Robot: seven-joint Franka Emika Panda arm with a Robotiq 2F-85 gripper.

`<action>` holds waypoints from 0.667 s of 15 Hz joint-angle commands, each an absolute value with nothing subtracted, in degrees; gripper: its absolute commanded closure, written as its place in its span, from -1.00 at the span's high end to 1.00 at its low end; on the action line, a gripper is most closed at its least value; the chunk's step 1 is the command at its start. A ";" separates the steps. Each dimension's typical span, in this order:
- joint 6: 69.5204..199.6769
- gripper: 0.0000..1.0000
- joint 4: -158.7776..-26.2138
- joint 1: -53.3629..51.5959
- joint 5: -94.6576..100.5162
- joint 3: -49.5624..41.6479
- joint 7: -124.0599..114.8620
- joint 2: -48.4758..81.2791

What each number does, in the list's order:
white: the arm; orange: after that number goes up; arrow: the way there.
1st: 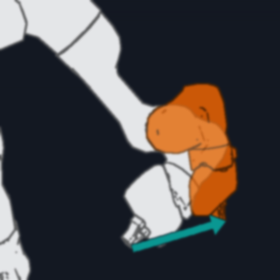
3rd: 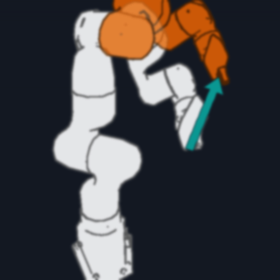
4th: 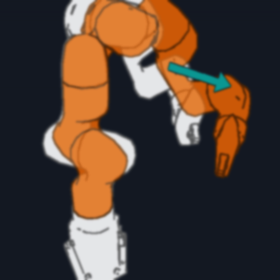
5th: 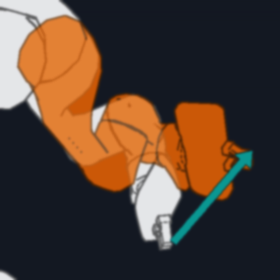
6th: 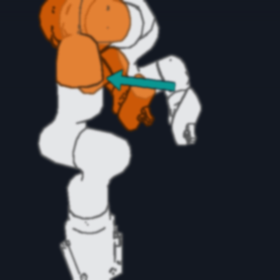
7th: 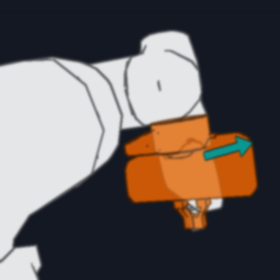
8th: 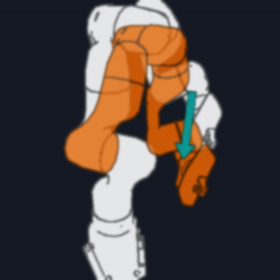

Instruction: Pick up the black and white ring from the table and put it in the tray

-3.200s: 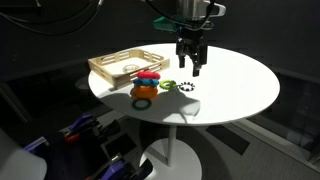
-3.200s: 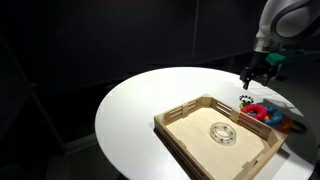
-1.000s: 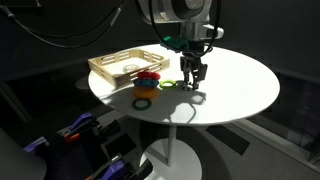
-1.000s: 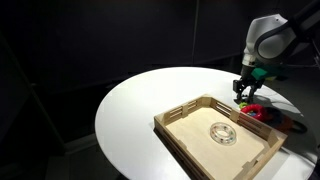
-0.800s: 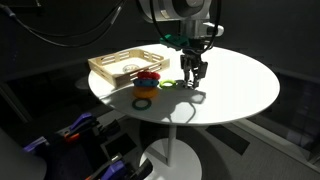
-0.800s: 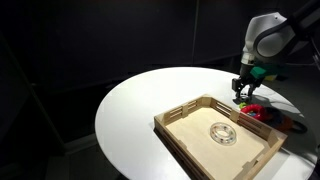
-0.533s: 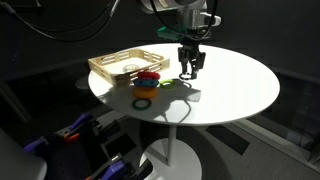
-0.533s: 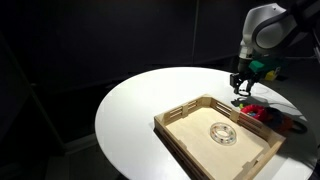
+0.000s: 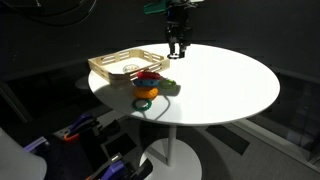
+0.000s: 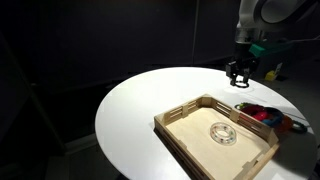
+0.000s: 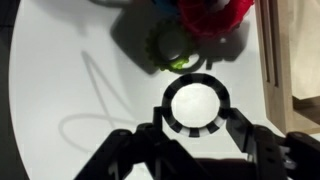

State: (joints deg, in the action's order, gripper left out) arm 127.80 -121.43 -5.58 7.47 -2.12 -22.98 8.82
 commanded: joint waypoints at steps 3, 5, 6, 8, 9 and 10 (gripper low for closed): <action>123.10 -0.19 -120.53 -7.12 8.13 1.72 -22.75 5.35; 122.51 -0.19 -120.43 -7.91 8.17 3.18 -22.70 4.97; 122.40 -0.19 -120.56 -8.36 8.10 3.86 -22.57 4.90; 122.20 -0.19 -120.73 -9.14 8.02 5.10 -22.34 5.00; 122.44 -0.19 -121.04 -9.52 7.69 5.68 -22.07 5.10; 122.78 -0.19 -121.36 -9.84 7.02 6.26 -21.43 5.17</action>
State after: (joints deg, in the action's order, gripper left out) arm 123.87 -121.37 -9.35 7.49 4.92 -22.87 5.54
